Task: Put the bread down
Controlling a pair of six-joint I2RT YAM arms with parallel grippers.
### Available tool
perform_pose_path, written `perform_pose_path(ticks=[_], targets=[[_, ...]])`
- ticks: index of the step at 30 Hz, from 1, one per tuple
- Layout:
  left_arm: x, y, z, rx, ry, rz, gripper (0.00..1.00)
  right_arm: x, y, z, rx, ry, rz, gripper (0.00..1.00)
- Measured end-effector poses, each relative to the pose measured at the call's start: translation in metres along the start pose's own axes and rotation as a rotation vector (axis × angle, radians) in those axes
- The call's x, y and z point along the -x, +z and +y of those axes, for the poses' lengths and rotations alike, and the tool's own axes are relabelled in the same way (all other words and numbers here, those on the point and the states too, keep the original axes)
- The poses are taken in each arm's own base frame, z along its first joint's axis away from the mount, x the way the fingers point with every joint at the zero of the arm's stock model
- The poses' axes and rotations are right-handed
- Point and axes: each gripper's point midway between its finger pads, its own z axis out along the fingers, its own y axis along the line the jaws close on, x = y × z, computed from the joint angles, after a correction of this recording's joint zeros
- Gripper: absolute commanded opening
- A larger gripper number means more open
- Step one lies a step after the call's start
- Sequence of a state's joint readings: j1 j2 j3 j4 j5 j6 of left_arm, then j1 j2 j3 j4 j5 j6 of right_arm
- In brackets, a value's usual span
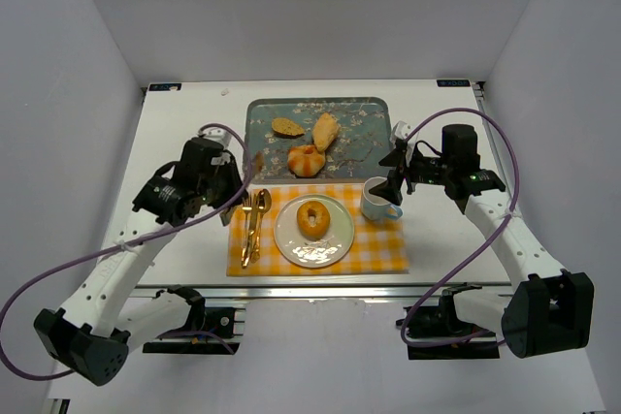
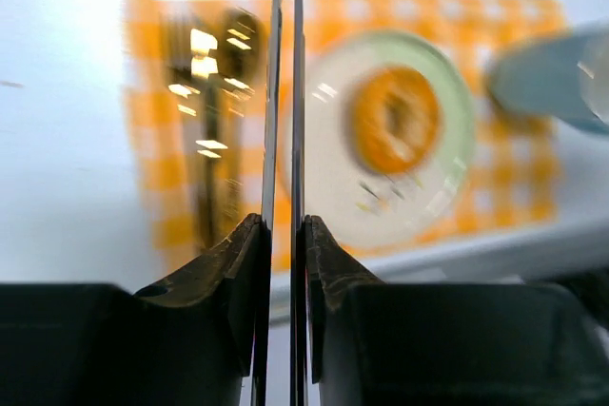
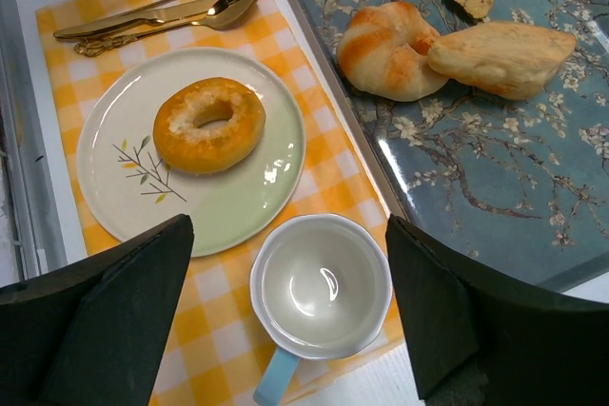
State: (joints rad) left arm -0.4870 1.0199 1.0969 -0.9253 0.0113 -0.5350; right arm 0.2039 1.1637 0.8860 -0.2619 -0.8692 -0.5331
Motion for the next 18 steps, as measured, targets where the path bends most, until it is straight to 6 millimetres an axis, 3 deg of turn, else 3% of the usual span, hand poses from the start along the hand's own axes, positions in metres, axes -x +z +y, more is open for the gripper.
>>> perform_pose_path(ticks=[3,6,8,10,18], targets=[[0.023,0.009,0.038,0.137,0.0,-0.073,0.27,0.0,0.0,0.0,0.002,-0.001,-0.001,0.81],[0.044,0.025,0.1,0.276,-0.039,-0.117,0.26,0.0,0.0,0.001,0.003,-0.002,0.0,0.8],[0.047,0.036,0.145,0.365,-0.044,-0.131,0.26,0.0,0.0,0.001,0.003,-0.003,0.001,0.82],[0.037,0.048,0.176,0.425,-0.012,-0.119,0.29,-0.001,0.0,0.0,0.0,-0.003,0.003,0.84],[0.003,0.088,0.214,0.448,0.18,-0.066,0.5,-0.002,-0.001,-0.001,-0.012,0.0,0.01,0.89]])
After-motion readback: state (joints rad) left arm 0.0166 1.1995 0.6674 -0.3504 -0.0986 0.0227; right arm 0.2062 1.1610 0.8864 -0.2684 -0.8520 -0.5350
